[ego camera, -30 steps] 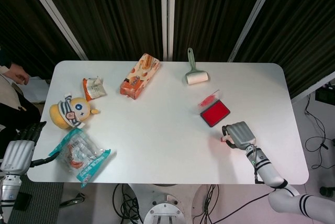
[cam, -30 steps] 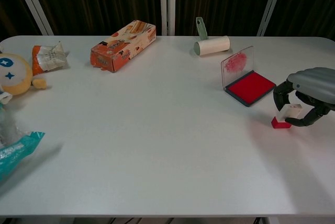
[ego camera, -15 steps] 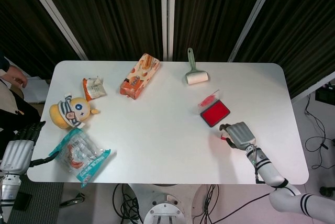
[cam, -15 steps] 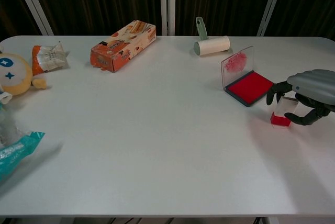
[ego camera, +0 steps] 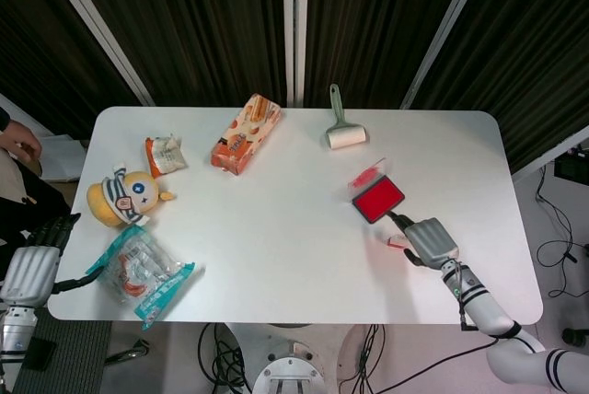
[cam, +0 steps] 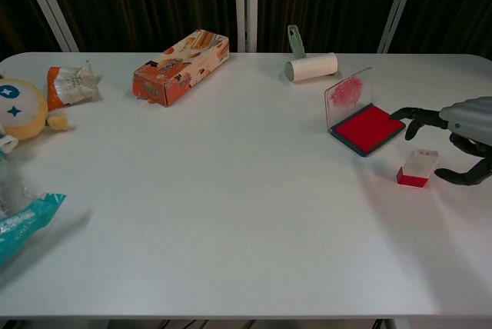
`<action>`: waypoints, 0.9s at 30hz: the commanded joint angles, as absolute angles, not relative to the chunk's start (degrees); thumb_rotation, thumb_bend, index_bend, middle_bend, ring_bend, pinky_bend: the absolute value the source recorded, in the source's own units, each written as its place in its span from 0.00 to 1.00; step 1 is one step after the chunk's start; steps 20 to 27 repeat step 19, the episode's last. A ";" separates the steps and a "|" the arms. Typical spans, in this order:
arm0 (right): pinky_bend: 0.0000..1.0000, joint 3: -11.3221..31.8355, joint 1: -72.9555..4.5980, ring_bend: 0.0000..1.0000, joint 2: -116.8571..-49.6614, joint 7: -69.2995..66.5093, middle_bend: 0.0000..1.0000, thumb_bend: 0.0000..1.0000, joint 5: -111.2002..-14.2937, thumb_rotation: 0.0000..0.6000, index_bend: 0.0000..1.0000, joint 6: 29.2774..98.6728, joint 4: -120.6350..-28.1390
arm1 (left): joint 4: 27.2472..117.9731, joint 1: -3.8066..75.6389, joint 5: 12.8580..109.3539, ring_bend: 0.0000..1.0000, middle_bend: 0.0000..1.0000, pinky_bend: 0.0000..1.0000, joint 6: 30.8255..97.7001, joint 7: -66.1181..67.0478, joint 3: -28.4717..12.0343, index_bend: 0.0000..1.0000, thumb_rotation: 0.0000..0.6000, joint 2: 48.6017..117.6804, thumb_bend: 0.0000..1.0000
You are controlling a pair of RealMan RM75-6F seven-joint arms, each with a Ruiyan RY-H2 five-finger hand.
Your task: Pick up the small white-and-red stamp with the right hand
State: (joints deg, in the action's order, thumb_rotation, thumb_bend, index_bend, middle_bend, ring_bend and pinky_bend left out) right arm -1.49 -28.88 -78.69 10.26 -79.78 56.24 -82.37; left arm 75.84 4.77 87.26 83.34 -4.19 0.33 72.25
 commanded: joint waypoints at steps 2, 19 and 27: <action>1.00 -3.16 -24.92 0.83 -71.80 8.71 0.17 0.26 -83.64 1.00 0.00 63.71 -87.72 | 76.12 4.66 87.25 0.11 0.12 0.19 83.42 -4.07 0.39 0.04 0.27 71.94 0.11; 0.00 -0.69 -8.77 0.00 -66.65 -1.16 0.00 0.16 -79.38 1.00 0.00 83.30 -80.24 | 78.51 4.02 88.61 0.11 0.12 0.19 86.42 -2.62 0.00 0.04 0.27 70.24 0.11; 0.00 -0.69 -8.77 0.00 -66.65 -1.16 0.00 0.16 -79.38 1.00 0.00 83.30 -80.24 | 78.51 4.02 88.61 0.11 0.12 0.19 86.42 -2.62 0.00 0.04 0.27 70.24 0.11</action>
